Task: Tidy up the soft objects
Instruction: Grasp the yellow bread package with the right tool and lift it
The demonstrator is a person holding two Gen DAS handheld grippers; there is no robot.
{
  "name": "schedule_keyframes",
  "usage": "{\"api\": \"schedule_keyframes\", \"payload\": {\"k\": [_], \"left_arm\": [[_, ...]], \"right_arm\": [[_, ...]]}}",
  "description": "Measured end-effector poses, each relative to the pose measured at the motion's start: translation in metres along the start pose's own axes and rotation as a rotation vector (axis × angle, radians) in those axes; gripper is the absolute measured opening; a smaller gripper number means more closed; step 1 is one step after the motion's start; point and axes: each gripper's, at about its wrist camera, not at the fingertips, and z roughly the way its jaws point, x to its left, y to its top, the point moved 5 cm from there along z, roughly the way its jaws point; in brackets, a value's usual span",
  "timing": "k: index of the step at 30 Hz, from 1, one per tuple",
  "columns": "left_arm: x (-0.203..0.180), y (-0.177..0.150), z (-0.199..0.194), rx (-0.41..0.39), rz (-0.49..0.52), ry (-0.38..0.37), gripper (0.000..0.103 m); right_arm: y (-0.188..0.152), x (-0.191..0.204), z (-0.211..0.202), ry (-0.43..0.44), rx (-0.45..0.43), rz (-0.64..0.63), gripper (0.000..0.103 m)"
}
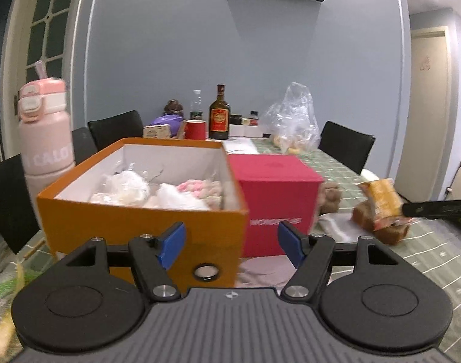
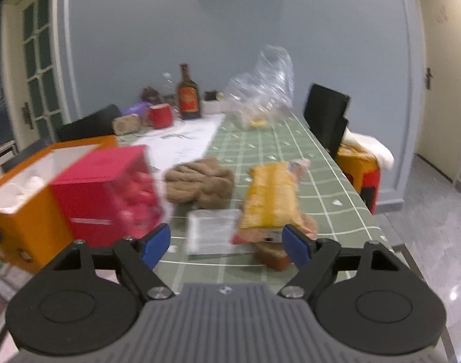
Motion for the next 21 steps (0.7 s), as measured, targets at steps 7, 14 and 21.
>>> {"api": "schedule_keyframes", "payload": {"k": [7, 14, 21], "left_arm": [[-0.031, 0.011, 0.008, 0.015, -0.001, -0.062, 0.082], [-0.050, 0.015, 0.016, 0.052, 0.010, -0.045, 0.082], [-0.078, 0.012, 0.023, 0.070, 0.059, -0.066, 0.082]], "right_arm": [[0.016, -0.018, 0.060, -0.007, 0.072, -0.004, 0.081], [0.018, -0.027, 0.074, -0.020, 0.054, -0.047, 0.012], [0.020, -0.044, 0.042, 0.071, 0.015, 0.040, 0.000]]}}
